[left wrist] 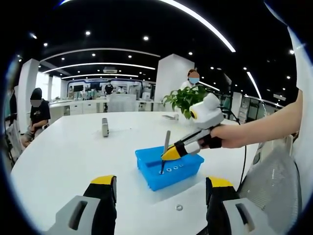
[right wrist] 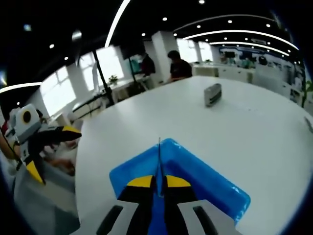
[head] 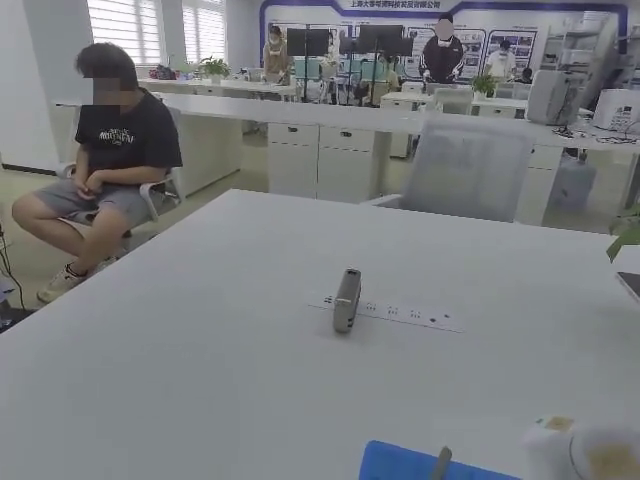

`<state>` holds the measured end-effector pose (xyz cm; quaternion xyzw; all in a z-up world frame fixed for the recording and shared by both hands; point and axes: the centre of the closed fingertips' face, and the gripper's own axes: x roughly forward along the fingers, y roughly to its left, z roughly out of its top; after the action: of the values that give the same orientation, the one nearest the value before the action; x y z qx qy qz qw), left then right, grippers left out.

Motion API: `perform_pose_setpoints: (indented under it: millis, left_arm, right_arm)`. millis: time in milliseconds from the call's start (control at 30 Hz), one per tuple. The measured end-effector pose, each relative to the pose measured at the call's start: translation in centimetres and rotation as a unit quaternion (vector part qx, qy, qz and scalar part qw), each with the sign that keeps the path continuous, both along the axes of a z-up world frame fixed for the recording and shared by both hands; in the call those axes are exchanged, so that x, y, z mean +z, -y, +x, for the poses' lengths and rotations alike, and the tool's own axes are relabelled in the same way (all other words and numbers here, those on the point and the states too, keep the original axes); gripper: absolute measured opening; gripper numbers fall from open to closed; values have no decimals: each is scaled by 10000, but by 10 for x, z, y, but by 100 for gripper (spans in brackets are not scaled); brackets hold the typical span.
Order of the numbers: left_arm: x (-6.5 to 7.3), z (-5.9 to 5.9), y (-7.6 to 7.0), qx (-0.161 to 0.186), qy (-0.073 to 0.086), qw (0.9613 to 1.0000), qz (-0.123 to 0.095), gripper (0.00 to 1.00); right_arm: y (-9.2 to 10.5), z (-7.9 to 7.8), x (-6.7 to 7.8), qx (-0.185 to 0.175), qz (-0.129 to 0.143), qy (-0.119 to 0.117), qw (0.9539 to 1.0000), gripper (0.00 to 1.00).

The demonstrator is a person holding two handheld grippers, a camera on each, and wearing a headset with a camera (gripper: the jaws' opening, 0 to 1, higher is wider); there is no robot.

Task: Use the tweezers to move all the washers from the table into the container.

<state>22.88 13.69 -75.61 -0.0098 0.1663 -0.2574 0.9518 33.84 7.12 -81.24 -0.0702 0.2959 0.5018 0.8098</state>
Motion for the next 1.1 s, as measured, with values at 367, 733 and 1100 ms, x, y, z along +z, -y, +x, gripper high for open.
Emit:
perform_pose_setpoints:
  millis: [367, 733, 1100]
  left_arm:
    - [-1, -1, 1, -21, -13, 10000, 16, 75]
    - [3, -2, 7, -121, 12, 9998, -126, 78]
    - [2, -4, 9, -169, -23, 9998, -121, 78]
  right_arm:
    - [-1, -20, 25, 577, -184, 691, 9958, 3]
    - [-8, -52, 55, 875, 134, 736, 9933, 3]
    - [-23, -92, 25, 1219, 358, -110, 9918, 4]
